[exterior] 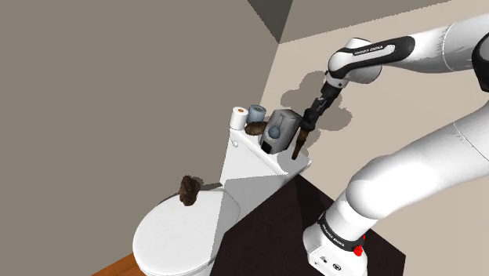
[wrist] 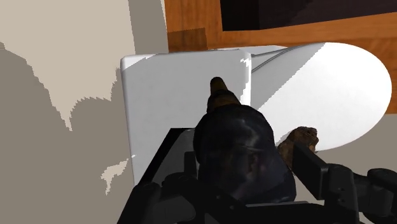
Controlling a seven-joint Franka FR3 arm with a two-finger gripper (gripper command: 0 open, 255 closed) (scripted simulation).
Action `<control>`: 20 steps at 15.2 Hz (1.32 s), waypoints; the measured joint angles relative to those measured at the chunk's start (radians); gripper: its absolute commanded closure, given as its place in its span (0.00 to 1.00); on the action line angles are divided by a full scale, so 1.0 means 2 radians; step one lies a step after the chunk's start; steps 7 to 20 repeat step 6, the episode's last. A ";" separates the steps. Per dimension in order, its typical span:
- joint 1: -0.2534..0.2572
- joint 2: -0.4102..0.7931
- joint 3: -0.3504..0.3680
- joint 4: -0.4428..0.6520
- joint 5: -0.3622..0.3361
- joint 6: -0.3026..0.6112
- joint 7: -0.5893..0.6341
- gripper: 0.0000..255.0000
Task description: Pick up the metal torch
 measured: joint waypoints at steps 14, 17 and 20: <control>-0.003 -0.019 0.012 0.025 -0.003 -0.043 0.004 1.00; -0.003 -0.019 0.012 0.025 -0.003 -0.043 0.004 1.00; -0.003 -0.019 0.012 0.025 -0.003 -0.043 0.004 1.00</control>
